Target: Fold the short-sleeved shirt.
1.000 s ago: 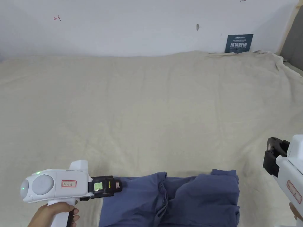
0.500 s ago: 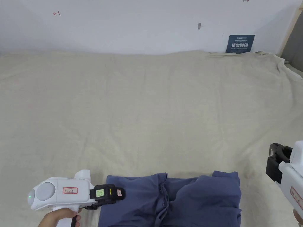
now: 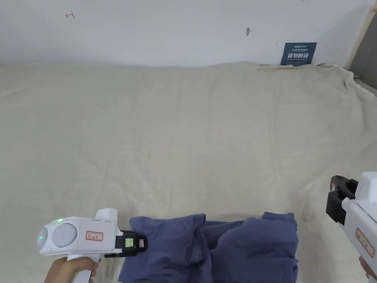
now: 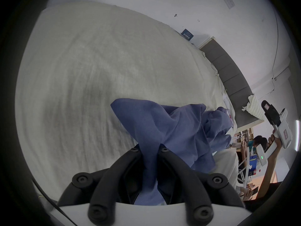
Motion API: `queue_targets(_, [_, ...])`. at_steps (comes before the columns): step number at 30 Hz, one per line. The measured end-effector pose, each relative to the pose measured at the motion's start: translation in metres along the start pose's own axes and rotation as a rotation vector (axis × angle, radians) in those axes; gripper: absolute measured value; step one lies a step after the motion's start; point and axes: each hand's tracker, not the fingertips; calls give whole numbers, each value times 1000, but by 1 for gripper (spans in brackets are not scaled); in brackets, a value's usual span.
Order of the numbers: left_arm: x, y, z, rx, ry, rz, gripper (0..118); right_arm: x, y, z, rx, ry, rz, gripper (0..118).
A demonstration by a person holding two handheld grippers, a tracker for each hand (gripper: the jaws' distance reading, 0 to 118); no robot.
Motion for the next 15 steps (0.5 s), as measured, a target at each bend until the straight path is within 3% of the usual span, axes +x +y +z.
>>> queue_targets(15, [-10, 12, 106, 70, 218, 62, 12, -2, 2, 4, 18, 35, -7, 0])
